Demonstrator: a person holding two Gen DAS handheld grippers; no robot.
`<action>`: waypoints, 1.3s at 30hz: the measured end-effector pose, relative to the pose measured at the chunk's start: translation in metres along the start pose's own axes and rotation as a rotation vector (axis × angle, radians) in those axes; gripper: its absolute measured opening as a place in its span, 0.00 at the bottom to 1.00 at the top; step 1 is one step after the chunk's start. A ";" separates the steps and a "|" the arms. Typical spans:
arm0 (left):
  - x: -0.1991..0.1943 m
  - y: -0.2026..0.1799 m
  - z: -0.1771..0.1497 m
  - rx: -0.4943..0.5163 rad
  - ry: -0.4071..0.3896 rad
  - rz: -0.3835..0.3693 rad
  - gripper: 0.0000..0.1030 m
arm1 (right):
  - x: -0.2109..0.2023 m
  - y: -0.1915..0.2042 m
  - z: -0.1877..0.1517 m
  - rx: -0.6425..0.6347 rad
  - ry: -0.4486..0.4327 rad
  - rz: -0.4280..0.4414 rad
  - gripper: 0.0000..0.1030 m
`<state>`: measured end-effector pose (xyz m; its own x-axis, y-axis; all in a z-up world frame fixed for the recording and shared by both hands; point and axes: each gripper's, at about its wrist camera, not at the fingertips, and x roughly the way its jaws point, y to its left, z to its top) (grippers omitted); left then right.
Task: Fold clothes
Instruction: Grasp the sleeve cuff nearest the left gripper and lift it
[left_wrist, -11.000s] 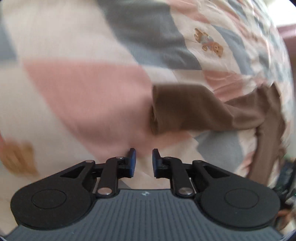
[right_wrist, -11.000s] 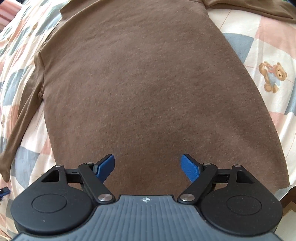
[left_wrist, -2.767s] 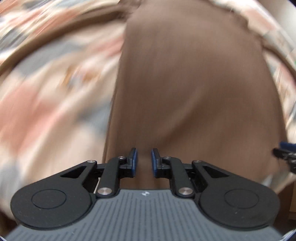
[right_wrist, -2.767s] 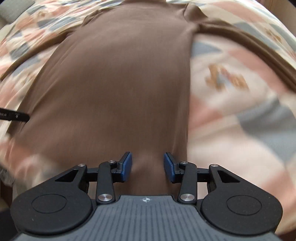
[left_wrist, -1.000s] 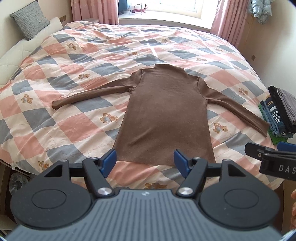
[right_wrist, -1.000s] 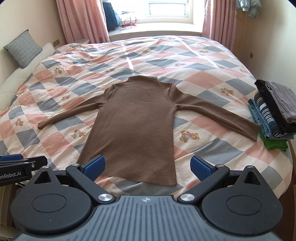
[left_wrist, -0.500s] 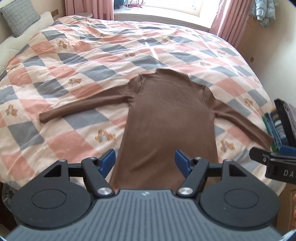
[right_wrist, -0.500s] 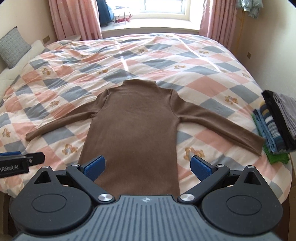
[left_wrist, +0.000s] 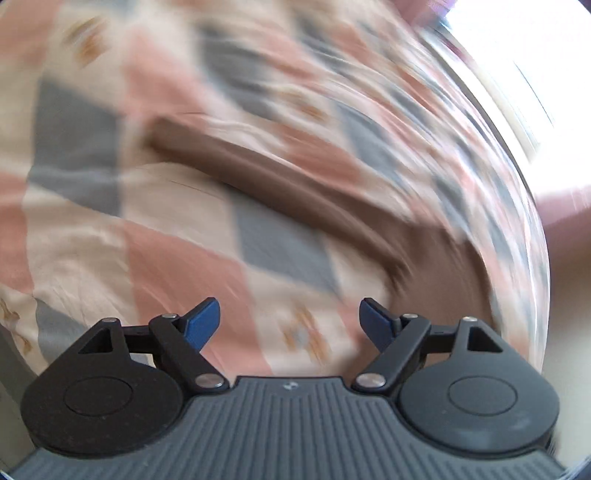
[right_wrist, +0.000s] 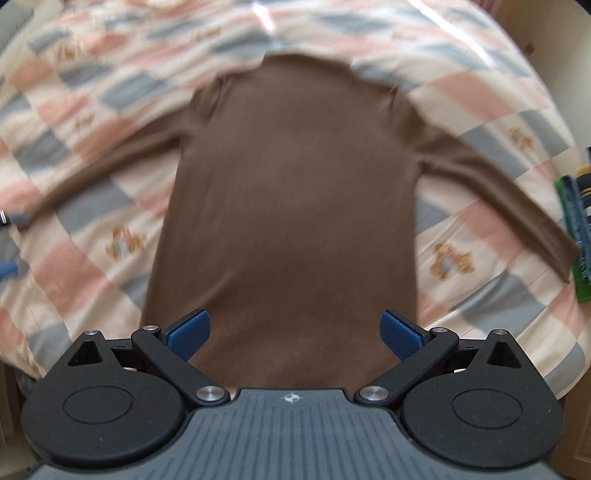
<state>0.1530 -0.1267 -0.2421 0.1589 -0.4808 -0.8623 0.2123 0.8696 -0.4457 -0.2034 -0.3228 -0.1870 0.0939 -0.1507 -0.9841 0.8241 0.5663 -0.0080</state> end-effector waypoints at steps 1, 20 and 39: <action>0.011 0.017 0.015 -0.076 -0.017 -0.005 0.77 | 0.010 0.005 0.002 -0.009 0.030 -0.005 0.98; 0.121 0.066 0.134 -0.351 -0.010 0.003 0.01 | 0.068 0.053 0.061 -0.057 0.190 -0.045 0.98; 0.128 0.062 0.133 -0.576 -0.115 -0.029 0.27 | 0.092 0.069 0.092 -0.148 0.230 -0.016 0.98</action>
<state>0.3151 -0.1493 -0.3486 0.2713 -0.4861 -0.8307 -0.3350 0.7615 -0.5549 -0.0870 -0.3722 -0.2616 -0.0616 0.0176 -0.9979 0.7324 0.6801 -0.0332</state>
